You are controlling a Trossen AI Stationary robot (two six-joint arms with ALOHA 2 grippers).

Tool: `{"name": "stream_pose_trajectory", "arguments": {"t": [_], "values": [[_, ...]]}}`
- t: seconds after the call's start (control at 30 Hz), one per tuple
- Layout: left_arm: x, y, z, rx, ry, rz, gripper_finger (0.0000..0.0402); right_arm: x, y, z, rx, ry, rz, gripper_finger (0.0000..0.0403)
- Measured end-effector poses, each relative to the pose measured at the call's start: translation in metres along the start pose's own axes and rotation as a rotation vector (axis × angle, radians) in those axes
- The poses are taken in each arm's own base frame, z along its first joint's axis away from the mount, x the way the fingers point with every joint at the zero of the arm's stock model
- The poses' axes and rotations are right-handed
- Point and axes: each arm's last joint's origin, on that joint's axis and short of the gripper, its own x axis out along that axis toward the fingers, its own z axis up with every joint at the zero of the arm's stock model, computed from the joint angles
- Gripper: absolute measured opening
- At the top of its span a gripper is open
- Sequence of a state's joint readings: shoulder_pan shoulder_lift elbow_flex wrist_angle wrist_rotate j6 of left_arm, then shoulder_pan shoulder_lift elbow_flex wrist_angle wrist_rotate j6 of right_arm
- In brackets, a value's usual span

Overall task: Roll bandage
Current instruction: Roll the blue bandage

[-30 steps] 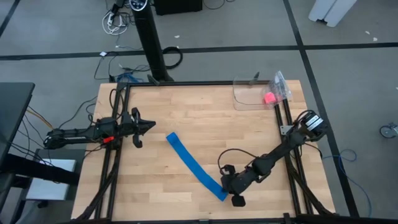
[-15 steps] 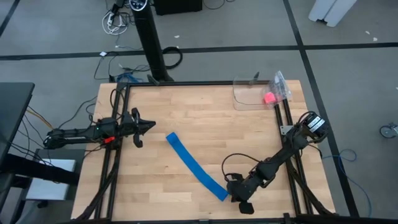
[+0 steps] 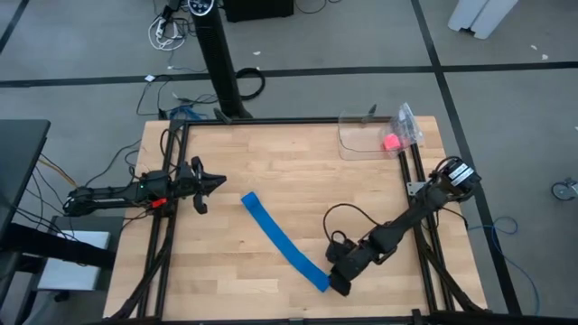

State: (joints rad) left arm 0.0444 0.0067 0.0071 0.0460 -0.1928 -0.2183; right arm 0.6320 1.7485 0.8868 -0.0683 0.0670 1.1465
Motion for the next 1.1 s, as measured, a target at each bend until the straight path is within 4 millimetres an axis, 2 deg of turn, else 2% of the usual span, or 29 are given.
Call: {"name": "stream_pose_trajectory", "arguments": {"t": [0.23, 0.43, 0.67, 0.93, 1.1], "values": [[0.0, 0.0001, -0.0005, 0.001, 0.006, 0.0, 0.0033, 0.0001, 0.0038, 0.0056, 0.026, 0.017, 0.072, 0.0117], [0.0, 0.0, -0.0006, 0.001, 0.008, -0.001, 0.0033, 0.0004, -0.0014, 0.0049, 0.046, 0.044, 0.028, 0.0112], [0.0, 0.0001, -0.0008, -0.001, 0.01, -0.001, 0.0033, 0.0002, 0.003, 0.0063, 0.048, 0.042, 0.079, 0.0111], [-0.0001, 0.0001, -0.0009, -0.002, 0.011, -0.001, 0.0033, 0.0023, -0.0055, 0.0042, 0.072, 0.055, 0.057, 0.011], [0.0, 0.0001, -0.001, -0.001, 0.012, -0.001, 0.0033, 0.0029, -0.0031, 0.0054, 0.066, 0.027, 0.118, 0.011]]}}
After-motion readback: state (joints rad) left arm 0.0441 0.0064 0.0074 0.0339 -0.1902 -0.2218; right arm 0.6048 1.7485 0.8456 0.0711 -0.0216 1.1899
